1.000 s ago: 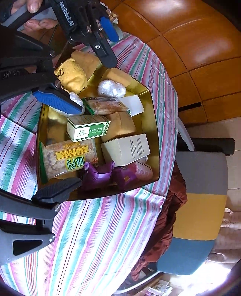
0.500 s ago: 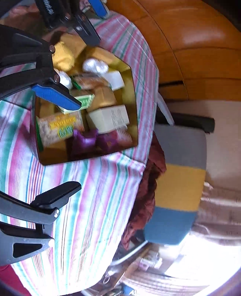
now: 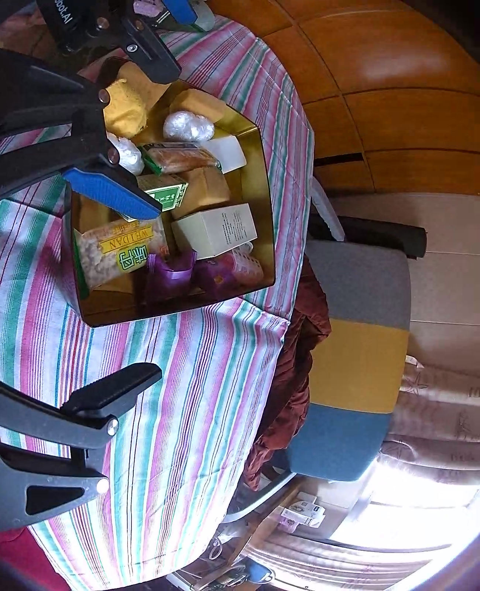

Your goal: Organize objects

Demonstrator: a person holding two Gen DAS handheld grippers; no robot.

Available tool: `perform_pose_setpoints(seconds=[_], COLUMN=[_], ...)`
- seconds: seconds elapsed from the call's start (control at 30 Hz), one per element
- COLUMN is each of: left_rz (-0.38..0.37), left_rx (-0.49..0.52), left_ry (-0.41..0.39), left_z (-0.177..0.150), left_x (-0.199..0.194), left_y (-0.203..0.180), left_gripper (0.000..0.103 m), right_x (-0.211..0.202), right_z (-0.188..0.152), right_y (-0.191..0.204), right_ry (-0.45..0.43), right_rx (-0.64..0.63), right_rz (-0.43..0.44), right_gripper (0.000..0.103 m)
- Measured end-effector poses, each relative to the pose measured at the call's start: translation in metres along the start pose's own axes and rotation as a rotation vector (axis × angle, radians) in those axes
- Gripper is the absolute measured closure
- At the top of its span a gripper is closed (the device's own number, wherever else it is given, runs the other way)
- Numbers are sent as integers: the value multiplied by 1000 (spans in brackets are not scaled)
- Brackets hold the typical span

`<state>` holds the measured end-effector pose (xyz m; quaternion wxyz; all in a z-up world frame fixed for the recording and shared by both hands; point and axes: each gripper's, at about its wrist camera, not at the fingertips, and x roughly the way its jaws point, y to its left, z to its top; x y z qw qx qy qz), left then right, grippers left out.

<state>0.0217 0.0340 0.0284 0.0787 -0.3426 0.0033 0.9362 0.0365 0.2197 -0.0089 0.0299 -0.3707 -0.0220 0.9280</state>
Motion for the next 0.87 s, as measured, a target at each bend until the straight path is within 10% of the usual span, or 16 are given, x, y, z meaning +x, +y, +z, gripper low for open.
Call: perform_pose_setpoints(seconds=[0.87], left_rz=[10], left_rx=[-8], left_ry=[11], left_z=[-2], left_x=[7], left_y=[9], left_gripper=[0], right_x=[6], right_z=[-1], right_y=[12], right_ry=[17], right_rx=[-24], right_rz=[14], right_gripper=[22])
